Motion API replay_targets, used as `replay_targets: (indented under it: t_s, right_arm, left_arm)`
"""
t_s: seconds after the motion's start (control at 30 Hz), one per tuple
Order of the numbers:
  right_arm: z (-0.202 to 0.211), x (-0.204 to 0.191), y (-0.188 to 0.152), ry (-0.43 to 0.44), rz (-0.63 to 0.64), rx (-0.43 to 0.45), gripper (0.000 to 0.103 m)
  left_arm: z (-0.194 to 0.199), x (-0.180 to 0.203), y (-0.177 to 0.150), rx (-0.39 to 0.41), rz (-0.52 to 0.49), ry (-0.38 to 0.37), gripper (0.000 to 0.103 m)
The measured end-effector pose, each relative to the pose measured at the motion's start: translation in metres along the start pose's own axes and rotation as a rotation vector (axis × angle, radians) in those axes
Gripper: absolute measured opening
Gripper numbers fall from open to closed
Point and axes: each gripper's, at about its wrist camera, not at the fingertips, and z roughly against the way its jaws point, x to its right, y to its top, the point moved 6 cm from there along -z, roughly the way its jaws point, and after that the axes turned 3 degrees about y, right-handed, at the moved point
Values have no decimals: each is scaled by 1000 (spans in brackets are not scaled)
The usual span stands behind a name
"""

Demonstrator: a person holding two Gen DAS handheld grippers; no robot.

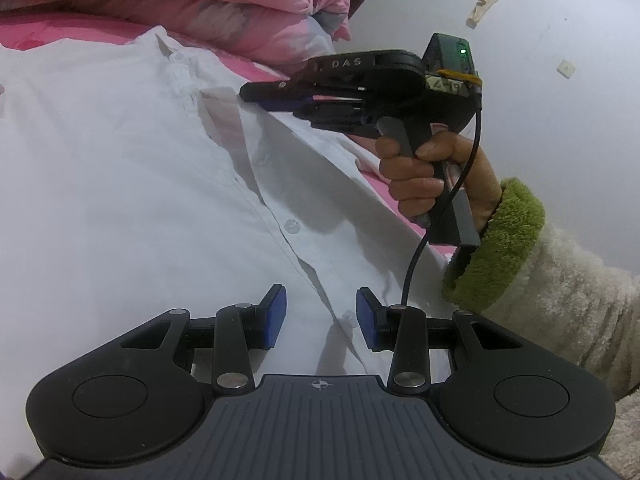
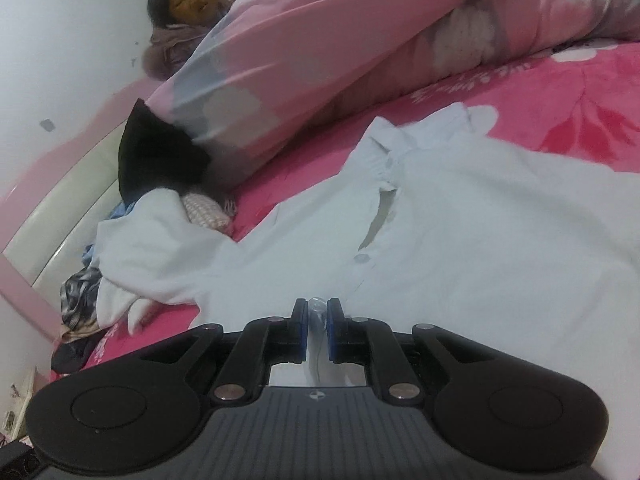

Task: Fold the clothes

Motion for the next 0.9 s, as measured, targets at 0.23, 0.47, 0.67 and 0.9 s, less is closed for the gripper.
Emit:
replay_targets:
  t_s: [0.23, 0.47, 0.67, 0.9]
  right_arm:
    - [12, 24, 13, 76, -175, 84, 10]
    - [34, 55, 19, 306, -445, 245, 10]
    - [5, 29, 9, 252, -238, 46, 10]
    - [-17, 0, 9, -33, 92, -152, 23]
  left_arm:
    - [8, -1, -2, 0, 14, -7, 38]
    - [9, -1, -2, -4, 7, -2, 38]
    - [10, -2, 0, -6, 6, 1, 38]
    - [11, -8, 2, 0, 15, -24, 38]
